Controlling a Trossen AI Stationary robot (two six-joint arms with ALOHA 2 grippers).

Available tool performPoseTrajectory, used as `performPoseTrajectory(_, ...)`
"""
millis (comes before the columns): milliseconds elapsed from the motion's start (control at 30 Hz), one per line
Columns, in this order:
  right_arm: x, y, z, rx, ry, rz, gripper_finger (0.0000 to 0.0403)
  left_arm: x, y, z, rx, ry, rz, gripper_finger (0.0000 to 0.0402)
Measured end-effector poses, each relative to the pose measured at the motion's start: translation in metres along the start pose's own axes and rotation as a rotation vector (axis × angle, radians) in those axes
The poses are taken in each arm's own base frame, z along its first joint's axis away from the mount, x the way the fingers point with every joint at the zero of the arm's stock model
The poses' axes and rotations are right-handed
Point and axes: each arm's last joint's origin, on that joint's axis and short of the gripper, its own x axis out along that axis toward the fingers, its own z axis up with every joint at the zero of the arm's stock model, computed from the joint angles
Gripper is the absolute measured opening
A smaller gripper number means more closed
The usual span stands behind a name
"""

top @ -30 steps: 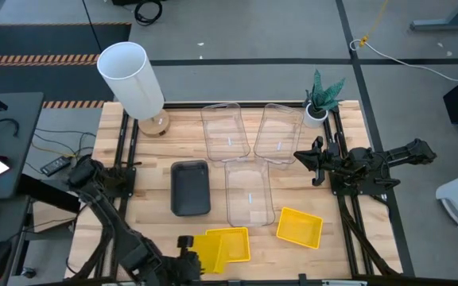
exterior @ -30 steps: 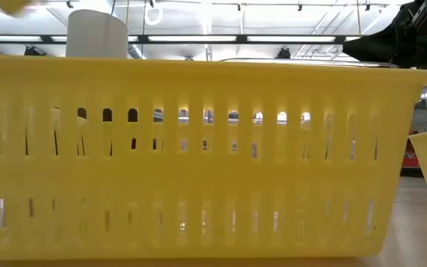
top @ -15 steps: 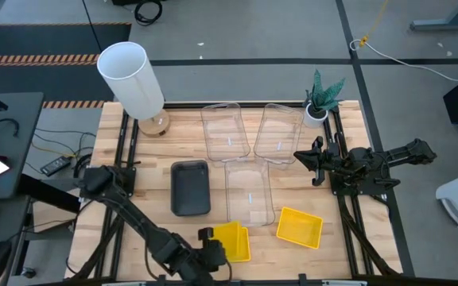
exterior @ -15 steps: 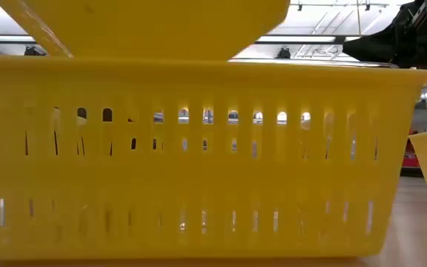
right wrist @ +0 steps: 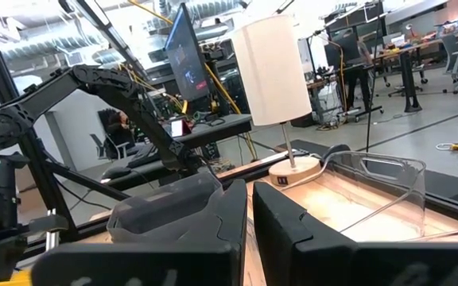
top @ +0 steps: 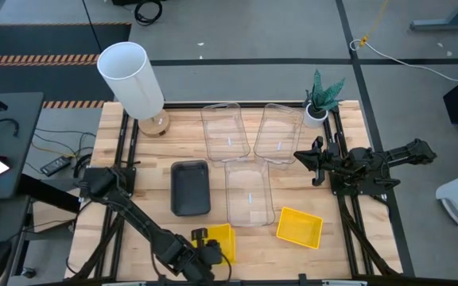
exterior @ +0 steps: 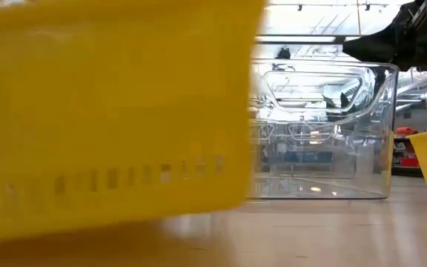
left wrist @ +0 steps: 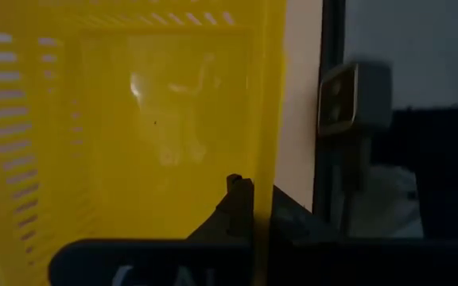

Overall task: Stack baskets by color
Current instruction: Stack the left yellow bin on top of the middle yellow bin, then stack the bottom transparent bin on top of the top left transparent bin

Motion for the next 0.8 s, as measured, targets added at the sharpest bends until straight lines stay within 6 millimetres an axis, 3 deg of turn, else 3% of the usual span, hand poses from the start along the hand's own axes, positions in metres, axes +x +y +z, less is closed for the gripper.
performPoseTrajectory(333,0.0,0.0,0.0,0.0,0.001,0.0,0.003,-0.002,0.007,-0.016,0.042,0.227,0.012,0.0019)
performPoseTrajectory(600,0.0,0.0,0.0,0.0,0.001,0.0,0.003,-0.005,0.008,-0.018,0.042,0.283,-0.008,0.0118)
performPoseTrajectory(800,0.0,0.0,0.0,0.0,0.001,0.0,0.003,-0.019,0.01,-0.013,0.069,0.265,-0.045,0.0191)
